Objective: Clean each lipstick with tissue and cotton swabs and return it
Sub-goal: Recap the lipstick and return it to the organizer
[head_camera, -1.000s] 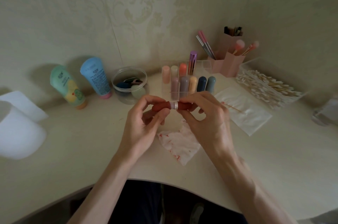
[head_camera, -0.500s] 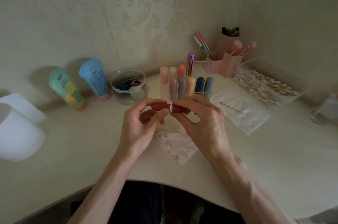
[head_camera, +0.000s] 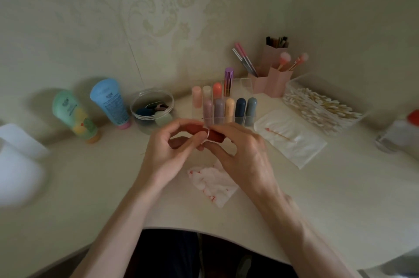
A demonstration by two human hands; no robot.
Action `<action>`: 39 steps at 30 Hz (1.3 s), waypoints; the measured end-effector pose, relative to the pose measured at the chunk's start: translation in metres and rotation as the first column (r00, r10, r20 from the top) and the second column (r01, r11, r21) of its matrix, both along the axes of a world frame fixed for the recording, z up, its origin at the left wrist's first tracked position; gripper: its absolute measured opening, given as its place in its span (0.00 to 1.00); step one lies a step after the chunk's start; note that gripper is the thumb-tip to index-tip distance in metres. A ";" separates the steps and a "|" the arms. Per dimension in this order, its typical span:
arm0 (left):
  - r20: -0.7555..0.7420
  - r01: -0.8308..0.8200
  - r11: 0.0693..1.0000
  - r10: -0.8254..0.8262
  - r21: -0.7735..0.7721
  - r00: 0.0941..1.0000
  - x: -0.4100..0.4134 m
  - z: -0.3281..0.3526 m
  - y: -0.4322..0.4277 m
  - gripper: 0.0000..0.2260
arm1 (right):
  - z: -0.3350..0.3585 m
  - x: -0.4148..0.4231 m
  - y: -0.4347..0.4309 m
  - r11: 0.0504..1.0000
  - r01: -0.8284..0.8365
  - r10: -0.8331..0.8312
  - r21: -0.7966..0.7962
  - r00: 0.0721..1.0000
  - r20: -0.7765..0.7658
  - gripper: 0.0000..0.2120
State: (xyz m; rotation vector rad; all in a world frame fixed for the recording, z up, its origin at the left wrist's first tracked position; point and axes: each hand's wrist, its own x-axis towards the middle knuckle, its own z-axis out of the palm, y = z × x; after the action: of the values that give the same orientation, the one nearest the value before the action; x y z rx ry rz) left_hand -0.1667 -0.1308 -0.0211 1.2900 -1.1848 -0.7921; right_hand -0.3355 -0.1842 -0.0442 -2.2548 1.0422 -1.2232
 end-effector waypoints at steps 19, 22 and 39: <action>0.577 -0.230 0.967 0.252 -0.113 0.777 0.014 0.002 -0.058 0.15 | -0.003 -0.002 -0.003 0.977 0.209 -0.205 0.039 0.975 -0.084 0.12; 0.560 -0.228 0.970 0.238 -0.089 0.793 0.013 0.001 -0.060 0.15 | -0.004 -0.002 -0.002 0.977 0.210 -0.205 0.045 0.973 -0.104 0.11; 0.733 -0.233 0.944 0.330 -0.235 0.595 0.022 0.024 -0.095 0.10 | -0.002 -0.002 -0.003 0.973 0.224 -0.218 0.053 0.971 -0.103 0.13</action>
State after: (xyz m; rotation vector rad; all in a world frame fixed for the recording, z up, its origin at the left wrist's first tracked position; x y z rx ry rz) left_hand -0.1450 -0.2259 0.0025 1.7332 -1.5919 0.1277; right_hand -0.3374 -0.1867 -0.0466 -2.2135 1.3814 -1.1554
